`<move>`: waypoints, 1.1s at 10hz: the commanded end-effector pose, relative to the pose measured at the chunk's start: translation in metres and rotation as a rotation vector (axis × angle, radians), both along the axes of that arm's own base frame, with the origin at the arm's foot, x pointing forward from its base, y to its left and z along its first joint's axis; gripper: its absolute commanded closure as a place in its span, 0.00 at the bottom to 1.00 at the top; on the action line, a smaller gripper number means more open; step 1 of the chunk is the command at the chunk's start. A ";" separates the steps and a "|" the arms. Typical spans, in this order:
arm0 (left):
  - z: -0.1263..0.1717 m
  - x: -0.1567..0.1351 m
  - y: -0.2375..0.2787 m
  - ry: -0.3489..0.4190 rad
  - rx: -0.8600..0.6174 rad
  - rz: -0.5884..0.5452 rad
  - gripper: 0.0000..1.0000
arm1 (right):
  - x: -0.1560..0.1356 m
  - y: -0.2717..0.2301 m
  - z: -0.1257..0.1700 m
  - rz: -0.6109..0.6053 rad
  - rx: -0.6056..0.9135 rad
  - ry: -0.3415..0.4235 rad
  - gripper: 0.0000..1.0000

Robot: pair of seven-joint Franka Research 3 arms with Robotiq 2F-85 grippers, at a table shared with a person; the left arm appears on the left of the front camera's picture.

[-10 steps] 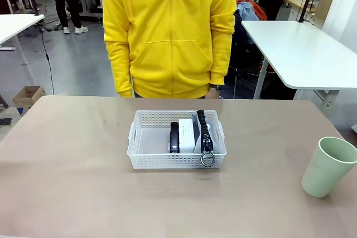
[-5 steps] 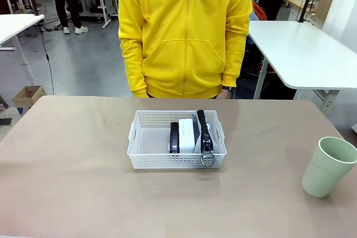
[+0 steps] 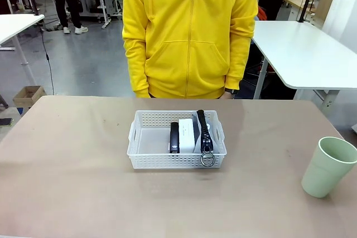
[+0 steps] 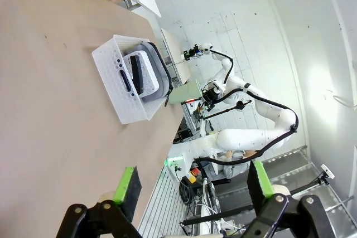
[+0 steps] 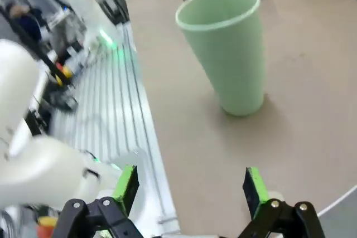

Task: Efficiently arrange items inside the basket to fit them all.
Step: Pick up the Reusable plastic cup and place it inside the Organizing basket.

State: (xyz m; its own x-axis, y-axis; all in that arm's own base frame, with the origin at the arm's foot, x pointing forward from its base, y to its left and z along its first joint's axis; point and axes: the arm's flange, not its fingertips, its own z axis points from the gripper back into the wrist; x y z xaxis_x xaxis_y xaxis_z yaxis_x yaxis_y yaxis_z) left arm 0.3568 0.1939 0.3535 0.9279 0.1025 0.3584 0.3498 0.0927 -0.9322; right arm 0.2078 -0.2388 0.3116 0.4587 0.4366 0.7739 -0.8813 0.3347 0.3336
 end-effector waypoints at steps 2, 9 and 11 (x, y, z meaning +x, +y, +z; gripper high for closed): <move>0.002 -0.004 -0.002 0.010 0.007 -0.003 0.00 | -0.002 0.027 -0.048 -0.040 -0.152 -0.183 0.00; 0.002 -0.004 -0.002 0.010 0.007 -0.003 0.00 | 0.010 0.092 -0.083 0.116 -0.156 -0.268 0.00; 0.002 -0.004 -0.002 0.010 0.007 -0.003 0.00 | 0.012 0.104 -0.086 0.131 -0.156 -0.328 0.00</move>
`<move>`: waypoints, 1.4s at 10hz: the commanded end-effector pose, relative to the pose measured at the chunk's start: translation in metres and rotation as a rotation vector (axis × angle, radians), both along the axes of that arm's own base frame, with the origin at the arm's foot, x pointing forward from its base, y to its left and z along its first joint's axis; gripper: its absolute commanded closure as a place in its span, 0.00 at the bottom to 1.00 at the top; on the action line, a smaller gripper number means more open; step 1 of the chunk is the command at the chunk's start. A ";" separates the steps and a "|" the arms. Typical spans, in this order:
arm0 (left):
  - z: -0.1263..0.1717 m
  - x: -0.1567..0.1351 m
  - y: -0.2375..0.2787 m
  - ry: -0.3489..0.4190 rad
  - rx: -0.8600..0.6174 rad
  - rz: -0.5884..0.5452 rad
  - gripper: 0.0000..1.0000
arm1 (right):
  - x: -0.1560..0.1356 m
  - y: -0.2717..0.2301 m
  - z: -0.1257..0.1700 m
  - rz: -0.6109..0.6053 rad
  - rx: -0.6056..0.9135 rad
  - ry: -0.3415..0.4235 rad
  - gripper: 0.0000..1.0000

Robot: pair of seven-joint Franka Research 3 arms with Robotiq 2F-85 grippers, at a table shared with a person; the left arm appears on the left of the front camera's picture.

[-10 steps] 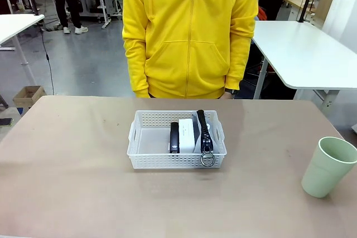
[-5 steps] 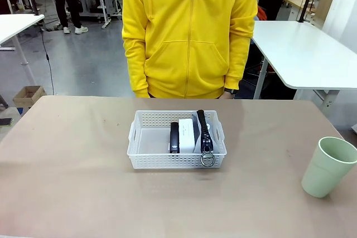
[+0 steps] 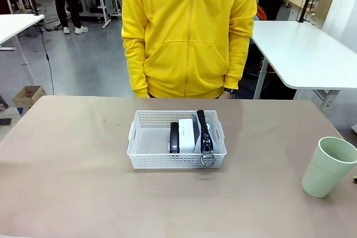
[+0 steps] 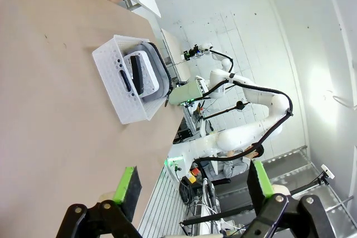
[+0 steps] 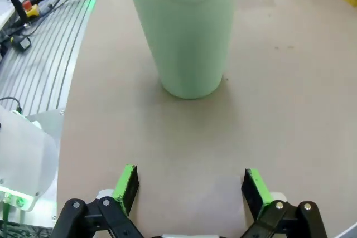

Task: Efficiently arrange items inside the basket to fit them all.
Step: Pick up the Reusable plastic cup and place it inside the Organizing basket.

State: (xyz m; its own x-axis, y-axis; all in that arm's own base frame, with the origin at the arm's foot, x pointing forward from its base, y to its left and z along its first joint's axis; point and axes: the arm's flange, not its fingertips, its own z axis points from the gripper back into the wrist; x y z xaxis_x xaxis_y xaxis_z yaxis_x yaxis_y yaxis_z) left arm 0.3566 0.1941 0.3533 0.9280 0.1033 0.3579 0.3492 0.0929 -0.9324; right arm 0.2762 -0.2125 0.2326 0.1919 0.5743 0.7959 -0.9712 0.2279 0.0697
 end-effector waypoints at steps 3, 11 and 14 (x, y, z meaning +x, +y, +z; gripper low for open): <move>0.002 -0.004 -0.002 0.009 0.007 -0.004 0.00 | -0.055 0.096 -0.003 0.028 0.063 -0.150 0.00; 0.002 -0.004 -0.002 0.009 0.007 -0.004 0.00 | 0.023 0.041 0.012 0.029 0.017 -0.071 0.00; 0.002 -0.004 -0.002 0.009 0.007 -0.004 0.00 | 0.020 0.067 0.000 0.050 0.006 -0.080 0.00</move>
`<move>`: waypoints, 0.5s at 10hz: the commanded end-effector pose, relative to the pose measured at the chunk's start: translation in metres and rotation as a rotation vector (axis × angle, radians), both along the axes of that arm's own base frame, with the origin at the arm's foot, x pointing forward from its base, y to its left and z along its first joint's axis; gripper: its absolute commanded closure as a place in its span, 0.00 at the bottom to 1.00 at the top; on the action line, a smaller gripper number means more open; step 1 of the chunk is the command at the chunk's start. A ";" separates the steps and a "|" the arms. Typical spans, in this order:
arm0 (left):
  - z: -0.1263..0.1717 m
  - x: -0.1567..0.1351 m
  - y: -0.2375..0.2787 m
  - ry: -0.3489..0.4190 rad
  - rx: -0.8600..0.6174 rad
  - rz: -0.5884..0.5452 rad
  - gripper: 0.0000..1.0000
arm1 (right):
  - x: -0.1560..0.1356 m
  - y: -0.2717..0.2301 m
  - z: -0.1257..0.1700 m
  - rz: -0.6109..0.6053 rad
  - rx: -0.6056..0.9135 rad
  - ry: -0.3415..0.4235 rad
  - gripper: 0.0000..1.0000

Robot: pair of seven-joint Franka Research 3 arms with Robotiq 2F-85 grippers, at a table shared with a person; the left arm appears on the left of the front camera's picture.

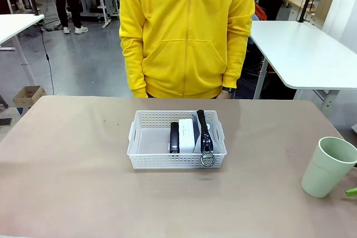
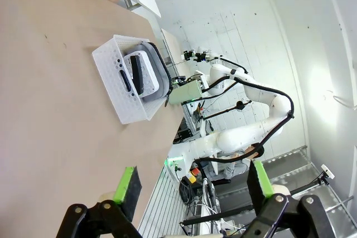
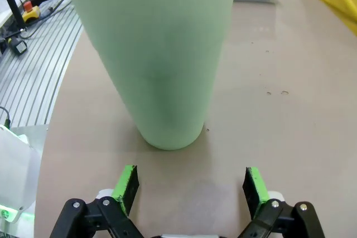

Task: Efficiently arrange items inside the basket to fit them all.
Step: Pick up the Reusable plastic cup and place it inside the Organizing basket.

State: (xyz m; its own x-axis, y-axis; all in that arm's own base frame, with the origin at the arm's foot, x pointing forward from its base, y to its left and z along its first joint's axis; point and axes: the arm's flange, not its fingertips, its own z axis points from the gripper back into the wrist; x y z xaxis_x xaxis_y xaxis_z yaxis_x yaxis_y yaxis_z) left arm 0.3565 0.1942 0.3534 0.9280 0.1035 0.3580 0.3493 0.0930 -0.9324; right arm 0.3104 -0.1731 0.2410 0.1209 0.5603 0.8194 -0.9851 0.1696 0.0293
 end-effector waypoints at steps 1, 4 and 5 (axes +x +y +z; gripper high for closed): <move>0.002 -0.004 -0.002 0.009 0.007 -0.004 0.00 | -0.017 0.037 -0.011 -0.016 -0.007 -0.059 0.00; 0.002 -0.004 -0.002 0.009 0.007 -0.004 0.00 | -0.026 0.064 -0.019 0.060 -0.013 -0.032 0.00; 0.002 -0.004 -0.002 0.009 0.007 -0.004 0.00 | -0.031 0.070 -0.022 0.101 -0.002 -0.028 0.00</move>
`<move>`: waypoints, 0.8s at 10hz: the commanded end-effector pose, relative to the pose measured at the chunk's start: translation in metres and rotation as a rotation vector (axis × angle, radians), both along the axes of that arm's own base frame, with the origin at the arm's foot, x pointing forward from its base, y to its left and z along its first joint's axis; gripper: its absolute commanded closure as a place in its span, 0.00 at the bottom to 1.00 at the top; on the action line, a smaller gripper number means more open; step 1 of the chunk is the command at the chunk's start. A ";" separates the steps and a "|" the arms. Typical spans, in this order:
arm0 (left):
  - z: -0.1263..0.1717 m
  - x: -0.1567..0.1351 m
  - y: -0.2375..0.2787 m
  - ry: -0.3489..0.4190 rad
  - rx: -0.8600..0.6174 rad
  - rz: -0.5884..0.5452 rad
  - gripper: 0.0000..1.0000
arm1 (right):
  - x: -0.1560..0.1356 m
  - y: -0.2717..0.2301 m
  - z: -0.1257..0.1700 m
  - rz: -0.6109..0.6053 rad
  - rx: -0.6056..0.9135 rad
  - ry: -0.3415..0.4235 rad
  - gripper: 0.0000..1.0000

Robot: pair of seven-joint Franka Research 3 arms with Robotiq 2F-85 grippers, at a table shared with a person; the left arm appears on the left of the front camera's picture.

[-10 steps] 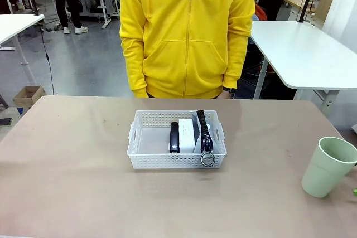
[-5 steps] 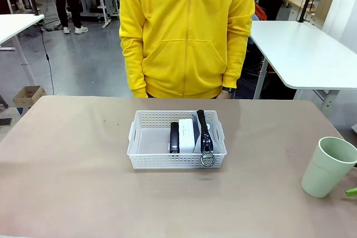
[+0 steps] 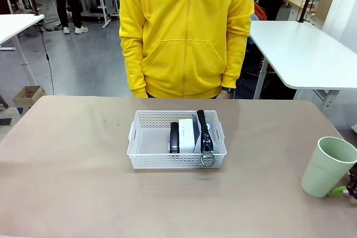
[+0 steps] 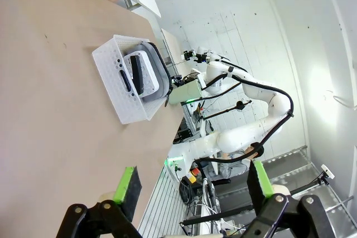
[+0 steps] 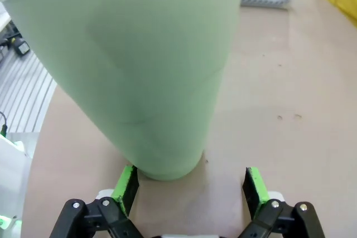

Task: Efficiently arrange items inside the basket to fit them all.
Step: Pick up the Reusable plastic cup and place it inside the Organizing basket.

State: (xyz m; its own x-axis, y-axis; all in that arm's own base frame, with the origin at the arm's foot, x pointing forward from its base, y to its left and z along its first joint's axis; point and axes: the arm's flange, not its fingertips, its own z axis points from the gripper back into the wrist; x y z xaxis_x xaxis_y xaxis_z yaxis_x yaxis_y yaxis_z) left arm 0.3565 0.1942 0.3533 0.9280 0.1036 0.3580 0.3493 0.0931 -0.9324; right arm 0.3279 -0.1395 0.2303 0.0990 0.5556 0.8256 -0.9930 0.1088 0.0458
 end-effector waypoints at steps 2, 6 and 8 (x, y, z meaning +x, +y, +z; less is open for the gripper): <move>0.002 -0.004 -0.002 0.009 0.007 -0.004 0.00 | -0.053 0.046 -0.016 0.086 0.009 -0.040 0.00; 0.002 -0.004 -0.002 0.009 0.007 -0.004 0.00 | -0.055 0.056 -0.014 0.169 0.214 0.060 0.00; 0.002 -0.004 -0.002 0.009 0.007 -0.004 0.00 | -0.056 0.061 -0.006 0.094 0.399 0.099 0.00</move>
